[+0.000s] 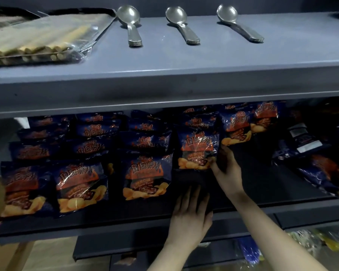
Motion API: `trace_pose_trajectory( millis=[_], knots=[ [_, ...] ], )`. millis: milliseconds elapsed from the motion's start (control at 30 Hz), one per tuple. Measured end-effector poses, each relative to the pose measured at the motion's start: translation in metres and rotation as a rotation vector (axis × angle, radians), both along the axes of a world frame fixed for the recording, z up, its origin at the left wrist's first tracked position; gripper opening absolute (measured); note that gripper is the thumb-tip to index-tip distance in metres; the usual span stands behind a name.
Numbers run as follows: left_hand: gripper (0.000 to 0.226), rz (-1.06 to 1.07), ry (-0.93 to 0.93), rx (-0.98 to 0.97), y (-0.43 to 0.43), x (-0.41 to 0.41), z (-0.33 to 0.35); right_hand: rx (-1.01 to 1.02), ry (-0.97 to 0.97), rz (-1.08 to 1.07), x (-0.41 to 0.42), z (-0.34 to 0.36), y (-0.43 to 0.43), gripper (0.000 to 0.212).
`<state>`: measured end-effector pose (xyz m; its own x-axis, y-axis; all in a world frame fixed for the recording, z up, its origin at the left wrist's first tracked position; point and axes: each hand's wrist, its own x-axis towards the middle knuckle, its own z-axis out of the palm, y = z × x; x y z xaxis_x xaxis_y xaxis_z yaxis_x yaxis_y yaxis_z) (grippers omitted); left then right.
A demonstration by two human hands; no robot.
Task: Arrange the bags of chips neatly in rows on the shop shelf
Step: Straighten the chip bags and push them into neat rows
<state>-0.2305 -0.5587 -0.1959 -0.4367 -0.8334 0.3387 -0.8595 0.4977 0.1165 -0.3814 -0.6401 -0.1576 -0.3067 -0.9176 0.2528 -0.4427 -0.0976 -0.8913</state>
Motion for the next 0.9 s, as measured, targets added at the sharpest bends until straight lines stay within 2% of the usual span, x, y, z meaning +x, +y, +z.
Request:
trace_pose_trajectory(
  millis=[133, 300, 700, 900],
  knots=[
    [0.046, -0.008, -0.003, 0.025, -0.0008, 0.0011, -0.0009, -0.001, 0.019, 0.029, 0.0032, 0.0005, -0.0001, 0.055],
    [0.047, -0.016, -0.014, 0.040, -0.0014, 0.0012, -0.0030, 0.019, -0.006, -0.048, 0.0031, -0.0009, 0.0008, 0.069],
    [0.052, -0.039, -0.040, 0.052, -0.0029, 0.0021, -0.0004, -0.020, 0.153, -0.160, 0.0075, -0.0015, 0.0003, 0.048],
    [0.052, -0.052, -0.013, 0.020, -0.0030, 0.0022, 0.0001, -0.023, 0.224, -0.172, 0.0087, -0.0025, -0.0013, 0.048]
  ],
)
